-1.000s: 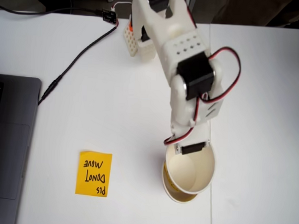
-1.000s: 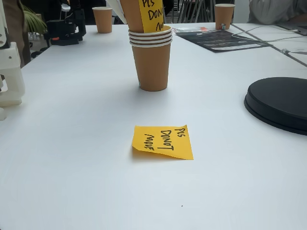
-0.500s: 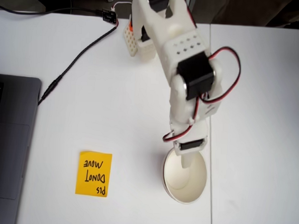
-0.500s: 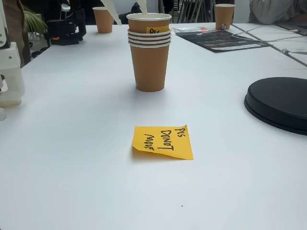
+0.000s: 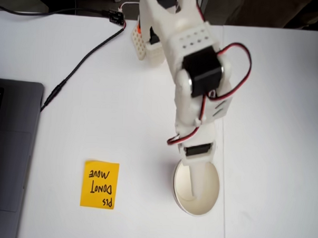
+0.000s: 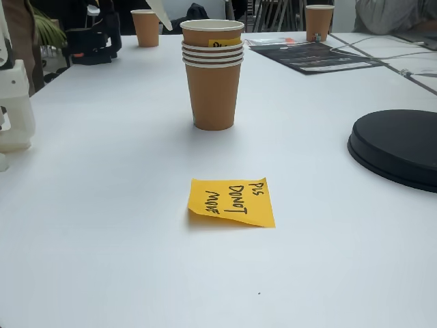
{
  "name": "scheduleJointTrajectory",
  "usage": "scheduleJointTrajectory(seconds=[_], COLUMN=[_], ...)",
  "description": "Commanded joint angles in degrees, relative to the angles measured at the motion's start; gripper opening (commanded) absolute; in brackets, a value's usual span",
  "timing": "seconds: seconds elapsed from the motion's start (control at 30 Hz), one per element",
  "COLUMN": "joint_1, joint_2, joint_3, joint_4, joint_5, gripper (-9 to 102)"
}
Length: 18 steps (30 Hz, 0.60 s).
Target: Pickup cup and make a pile of cup.
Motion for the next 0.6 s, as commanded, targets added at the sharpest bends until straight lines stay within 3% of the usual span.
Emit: scheduleJointTrajectory(seconds=[0.0, 0.57], joint_1=[3.1, 14.5], joint_2=[7.1, 25.1], joint_3=[1.8, 20.7], joint_4=[0.5, -0.4], joint_5=[-0.4, 0.4], gripper=[40, 40])
